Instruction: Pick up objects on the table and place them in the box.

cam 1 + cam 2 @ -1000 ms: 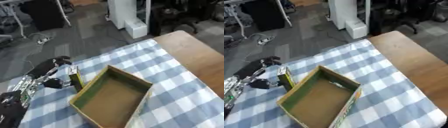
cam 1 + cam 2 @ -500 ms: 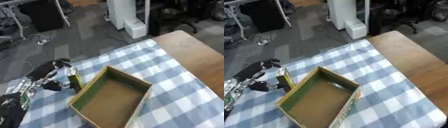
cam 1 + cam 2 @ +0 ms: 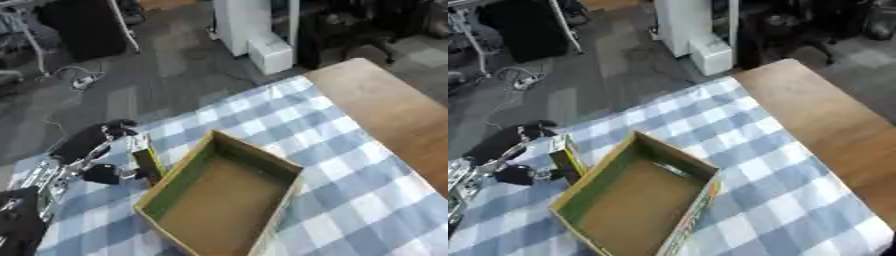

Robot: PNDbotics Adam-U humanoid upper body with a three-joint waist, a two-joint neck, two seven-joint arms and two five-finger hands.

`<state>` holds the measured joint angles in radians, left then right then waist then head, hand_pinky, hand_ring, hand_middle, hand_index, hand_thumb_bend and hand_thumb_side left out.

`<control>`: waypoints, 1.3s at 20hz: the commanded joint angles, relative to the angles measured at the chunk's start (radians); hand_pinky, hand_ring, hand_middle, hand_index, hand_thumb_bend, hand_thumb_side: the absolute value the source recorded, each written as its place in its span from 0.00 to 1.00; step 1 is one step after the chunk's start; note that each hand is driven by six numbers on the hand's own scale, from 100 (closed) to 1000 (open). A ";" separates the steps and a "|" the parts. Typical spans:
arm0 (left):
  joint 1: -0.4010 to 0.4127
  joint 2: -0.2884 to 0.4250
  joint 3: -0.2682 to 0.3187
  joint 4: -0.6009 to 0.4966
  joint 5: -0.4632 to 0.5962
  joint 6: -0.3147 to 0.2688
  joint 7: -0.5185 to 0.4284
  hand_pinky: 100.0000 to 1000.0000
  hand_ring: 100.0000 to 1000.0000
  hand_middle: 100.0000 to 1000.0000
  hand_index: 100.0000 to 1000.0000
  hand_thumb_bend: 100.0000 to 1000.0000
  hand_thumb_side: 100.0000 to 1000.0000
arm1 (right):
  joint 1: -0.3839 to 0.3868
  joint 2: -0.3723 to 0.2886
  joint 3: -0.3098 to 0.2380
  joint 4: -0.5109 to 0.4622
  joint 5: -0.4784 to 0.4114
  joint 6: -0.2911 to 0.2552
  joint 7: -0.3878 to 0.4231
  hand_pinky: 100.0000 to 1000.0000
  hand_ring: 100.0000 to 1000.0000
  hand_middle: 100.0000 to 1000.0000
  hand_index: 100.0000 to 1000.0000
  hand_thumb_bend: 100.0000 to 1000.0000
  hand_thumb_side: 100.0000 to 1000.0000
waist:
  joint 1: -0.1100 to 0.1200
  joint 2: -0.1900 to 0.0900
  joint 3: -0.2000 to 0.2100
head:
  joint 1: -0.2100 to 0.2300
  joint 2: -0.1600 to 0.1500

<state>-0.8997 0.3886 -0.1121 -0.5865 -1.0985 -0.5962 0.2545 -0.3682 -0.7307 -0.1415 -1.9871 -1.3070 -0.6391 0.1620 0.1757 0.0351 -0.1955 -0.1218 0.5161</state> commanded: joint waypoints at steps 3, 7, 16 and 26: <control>-0.036 0.037 0.025 0.014 -0.016 0.007 0.013 0.82 0.75 0.85 0.80 0.60 0.86 | -0.026 -0.017 -0.002 -0.013 -0.003 0.011 0.003 0.38 0.34 0.37 0.59 0.00 1.00 | -0.006 -0.003 -0.001 | 0.017 -0.016; -0.040 0.038 0.027 0.020 -0.022 0.004 0.023 0.82 0.75 0.86 0.80 0.60 0.86 | -0.032 -0.015 -0.001 -0.013 -0.004 0.017 0.002 0.38 0.34 0.37 0.59 0.00 1.00 | -0.003 0.000 -0.004 | 0.020 -0.017; -0.051 0.045 0.041 0.036 -0.004 0.013 0.042 0.81 0.74 0.87 0.81 0.64 0.85 | -0.044 -0.016 0.000 -0.013 -0.012 0.025 -0.003 0.38 0.34 0.37 0.59 0.00 1.00 | 0.000 0.000 -0.011 | 0.035 -0.026; -0.055 0.054 0.054 0.064 0.007 0.043 0.038 0.82 0.74 0.86 0.82 0.67 0.85 | -0.071 -0.009 0.004 -0.013 -0.018 0.050 -0.011 0.38 0.34 0.37 0.60 0.00 1.00 | 0.005 0.009 -0.027 | 0.092 -0.039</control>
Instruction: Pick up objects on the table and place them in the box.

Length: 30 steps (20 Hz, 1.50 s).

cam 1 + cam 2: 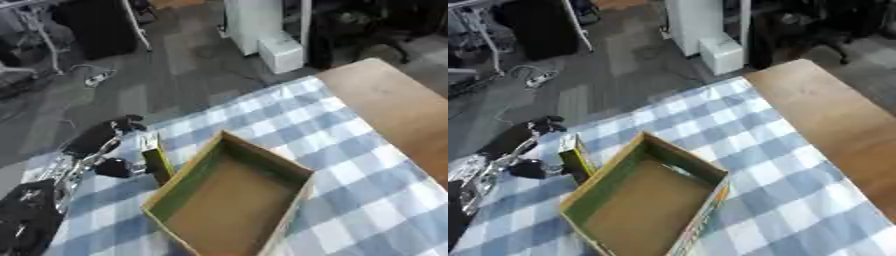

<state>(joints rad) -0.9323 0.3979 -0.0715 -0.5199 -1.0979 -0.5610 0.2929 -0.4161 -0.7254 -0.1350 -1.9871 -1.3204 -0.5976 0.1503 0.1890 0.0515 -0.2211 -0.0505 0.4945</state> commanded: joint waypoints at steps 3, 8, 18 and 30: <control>-0.022 0.046 0.014 0.000 0.003 0.010 -0.001 0.82 0.74 0.86 0.82 0.68 0.85 | -0.029 -0.011 0.000 -0.013 -0.007 0.018 0.002 0.38 0.34 0.36 0.60 0.00 1.00 | -0.007 -0.005 -0.006 | 0.034 -0.021; -0.027 0.051 0.020 0.006 0.000 0.015 0.005 0.82 0.74 0.86 0.82 0.69 0.85 | -0.044 -0.008 0.004 -0.013 -0.010 0.037 0.001 0.38 0.34 0.36 0.60 0.00 1.00 | -0.002 0.000 -0.014 | 0.060 -0.026; -0.035 0.068 0.023 0.007 0.009 0.017 0.009 0.83 0.74 0.86 0.82 0.68 0.85 | -0.080 -0.004 0.014 -0.013 -0.022 0.070 0.000 0.39 0.34 0.36 0.61 0.00 1.00 | 0.015 0.009 -0.033 | 0.067 -0.042; -0.026 0.069 0.019 0.009 0.006 0.004 -0.011 0.84 0.75 0.87 0.82 0.68 0.86 | -0.114 -0.002 0.020 -0.013 -0.032 0.112 -0.004 0.39 0.34 0.36 0.61 0.00 1.00 | 0.037 0.019 -0.057 | 0.052 -0.063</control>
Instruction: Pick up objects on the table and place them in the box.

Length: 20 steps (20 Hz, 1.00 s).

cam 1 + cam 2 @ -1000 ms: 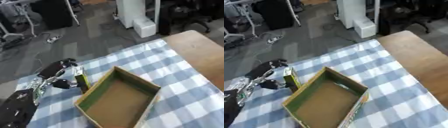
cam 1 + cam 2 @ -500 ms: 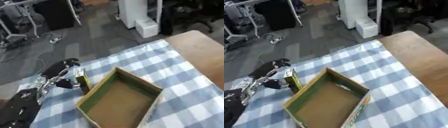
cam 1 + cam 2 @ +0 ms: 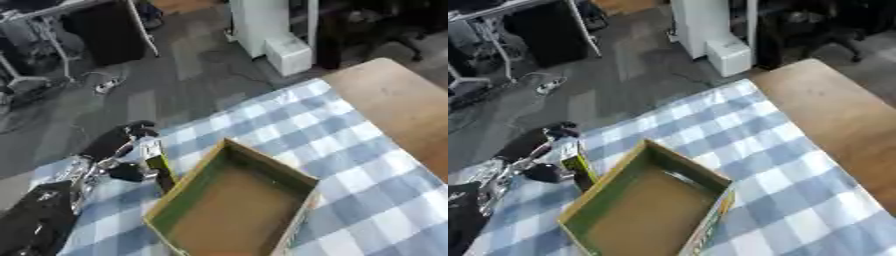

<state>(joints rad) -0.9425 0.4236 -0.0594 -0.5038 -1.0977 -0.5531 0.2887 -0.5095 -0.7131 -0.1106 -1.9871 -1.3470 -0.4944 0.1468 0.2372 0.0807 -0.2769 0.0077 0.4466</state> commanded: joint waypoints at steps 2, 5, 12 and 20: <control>-0.012 0.040 0.003 0.000 0.004 -0.019 -0.026 0.88 0.78 0.87 0.82 0.70 0.86 | -0.024 -0.013 -0.006 -0.013 -0.006 0.015 -0.005 0.39 0.34 0.36 0.61 0.00 1.00 | -0.011 -0.011 -0.004 | -0.010 -0.015; -0.010 0.038 0.005 0.011 0.010 -0.048 -0.070 0.86 0.77 0.87 0.83 0.72 0.84 | -0.027 -0.012 -0.008 -0.013 -0.008 0.020 -0.008 0.39 0.34 0.36 0.62 0.00 1.00 | -0.011 -0.012 -0.005 | -0.013 -0.017; -0.006 0.038 0.011 0.021 0.043 -0.051 -0.142 0.62 0.61 0.78 0.79 0.73 0.79 | -0.031 -0.013 -0.008 -0.013 -0.017 0.028 -0.007 0.39 0.34 0.36 0.62 0.00 1.00 | -0.011 -0.013 -0.006 | -0.015 -0.019; 0.000 0.037 0.011 0.010 0.077 -0.034 -0.163 0.00 0.21 0.37 0.49 0.37 0.77 | -0.030 -0.013 -0.009 -0.013 -0.018 0.029 -0.003 0.39 0.34 0.35 0.61 0.00 1.00 | -0.011 -0.010 -0.006 | -0.015 -0.017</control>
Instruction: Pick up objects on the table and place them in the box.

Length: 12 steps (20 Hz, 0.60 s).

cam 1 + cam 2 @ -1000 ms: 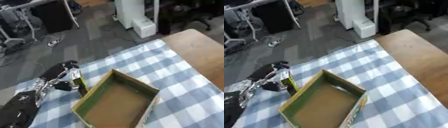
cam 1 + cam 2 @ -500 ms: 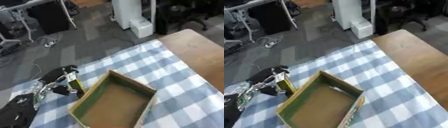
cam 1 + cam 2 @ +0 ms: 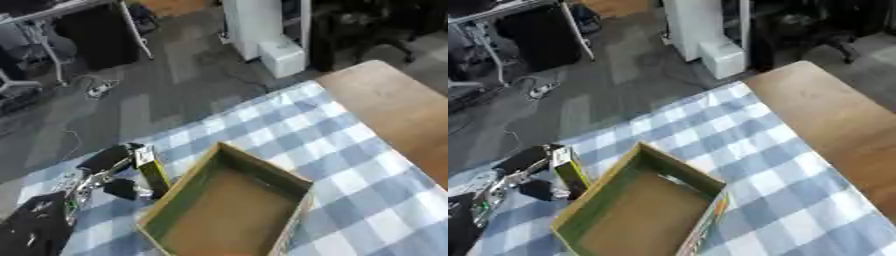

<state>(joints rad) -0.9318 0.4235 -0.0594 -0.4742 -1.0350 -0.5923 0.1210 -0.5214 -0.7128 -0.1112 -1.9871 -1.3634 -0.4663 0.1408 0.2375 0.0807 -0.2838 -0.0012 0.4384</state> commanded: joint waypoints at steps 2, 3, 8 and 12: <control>-0.008 0.036 0.011 -0.030 0.018 0.015 0.038 0.00 0.10 0.25 0.39 0.29 0.79 | -0.018 -0.013 -0.009 -0.013 -0.002 0.001 0.004 0.39 0.34 0.35 0.61 0.00 1.00 | -0.011 -0.010 0.001 | -0.005 -0.008; -0.006 0.036 0.010 -0.034 0.017 0.021 0.061 0.00 0.04 0.19 0.35 0.28 0.78 | -0.018 -0.013 -0.009 -0.013 -0.003 0.000 0.003 0.39 0.34 0.35 0.61 0.00 1.00 | -0.011 -0.010 0.001 | -0.004 -0.009; 0.003 0.024 0.008 -0.038 0.016 0.050 0.187 0.00 0.00 0.00 0.18 0.20 0.84 | -0.019 -0.013 -0.008 -0.013 -0.004 0.001 0.004 0.39 0.34 0.35 0.61 0.00 1.00 | -0.011 -0.009 -0.001 | -0.003 -0.011; 0.007 0.024 0.004 -0.033 0.030 0.037 0.239 0.00 0.00 0.00 0.13 0.18 0.87 | -0.019 -0.014 -0.008 -0.013 -0.005 0.002 0.004 0.39 0.33 0.35 0.61 0.00 1.00 | -0.011 -0.009 0.000 | -0.003 -0.009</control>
<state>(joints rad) -0.9137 0.4217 -0.0596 -0.4973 -1.0179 -0.5532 0.3414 -0.5215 -0.7128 -0.1113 -1.9871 -1.3642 -0.4660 0.1414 0.2375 0.0811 -0.2852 -0.0012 0.4383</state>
